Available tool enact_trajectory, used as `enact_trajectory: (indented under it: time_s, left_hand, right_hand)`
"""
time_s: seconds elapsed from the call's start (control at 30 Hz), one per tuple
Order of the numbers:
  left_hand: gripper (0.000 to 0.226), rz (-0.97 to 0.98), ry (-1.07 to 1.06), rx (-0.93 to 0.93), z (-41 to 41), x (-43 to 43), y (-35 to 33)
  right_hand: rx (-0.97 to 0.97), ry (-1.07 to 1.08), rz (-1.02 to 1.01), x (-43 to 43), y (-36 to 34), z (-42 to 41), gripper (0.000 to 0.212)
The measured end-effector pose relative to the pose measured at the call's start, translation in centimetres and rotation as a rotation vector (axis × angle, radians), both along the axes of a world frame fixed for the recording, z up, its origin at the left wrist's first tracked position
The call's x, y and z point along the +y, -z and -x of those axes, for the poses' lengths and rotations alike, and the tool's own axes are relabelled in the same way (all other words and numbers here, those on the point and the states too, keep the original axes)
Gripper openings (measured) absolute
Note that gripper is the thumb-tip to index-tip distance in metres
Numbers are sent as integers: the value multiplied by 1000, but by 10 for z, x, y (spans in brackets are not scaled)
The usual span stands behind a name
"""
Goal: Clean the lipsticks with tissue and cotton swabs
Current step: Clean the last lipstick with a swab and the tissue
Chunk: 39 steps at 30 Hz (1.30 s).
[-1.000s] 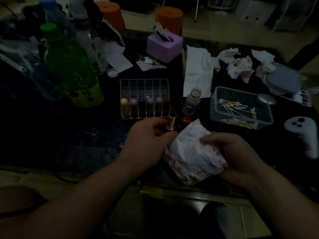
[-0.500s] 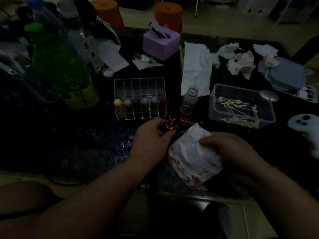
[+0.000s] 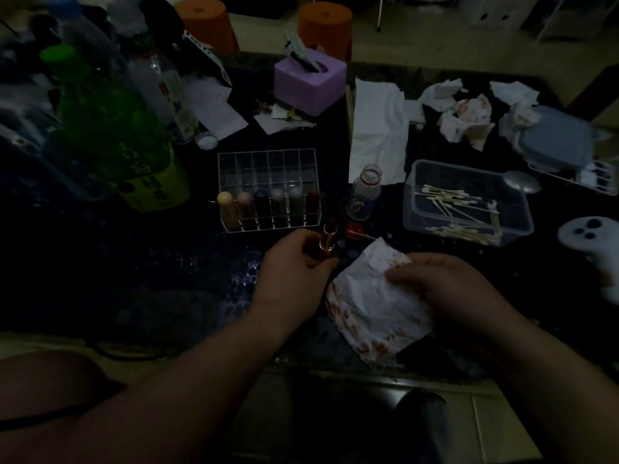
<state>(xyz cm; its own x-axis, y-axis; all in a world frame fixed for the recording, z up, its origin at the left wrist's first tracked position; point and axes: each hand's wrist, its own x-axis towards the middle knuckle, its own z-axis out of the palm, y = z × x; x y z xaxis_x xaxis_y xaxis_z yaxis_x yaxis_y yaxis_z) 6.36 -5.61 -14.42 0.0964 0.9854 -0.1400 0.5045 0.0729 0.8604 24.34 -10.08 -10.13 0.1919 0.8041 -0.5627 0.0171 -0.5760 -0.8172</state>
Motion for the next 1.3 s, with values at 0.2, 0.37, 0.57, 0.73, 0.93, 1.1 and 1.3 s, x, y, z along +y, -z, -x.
enact_trajectory:
  time_s: [0.2,0.37,0.57,0.73,0.93,1.1,1.3]
  left_hand:
    - [40,-3,4,15,8,-4,-5]
    - [23,-19,-122,99,28,-31,-16]
    - [33,-58,-343,120,56,-20,-18]
    - [75,0,-240,167,62,-2,0]
    - [41,-86,-202,251,59,4,6]
    - [24,-59,-209,159,56,-2,-5]
    - [23,-141,326,-154,51,-52,-50]
  right_hand:
    - [14,-35,-11,-1,1,-1,18]
    - [52,-48,-5,-3,-2,-2,16]
    - [81,-66,0,-5,-7,-1,13]
    - [104,-97,-10,-8,-12,2,12]
    - [74,-170,24,-14,-13,2,12]
    - [22,-187,17,-18,-16,2,13]
    - [-128,-272,-156,-27,-32,5,24]
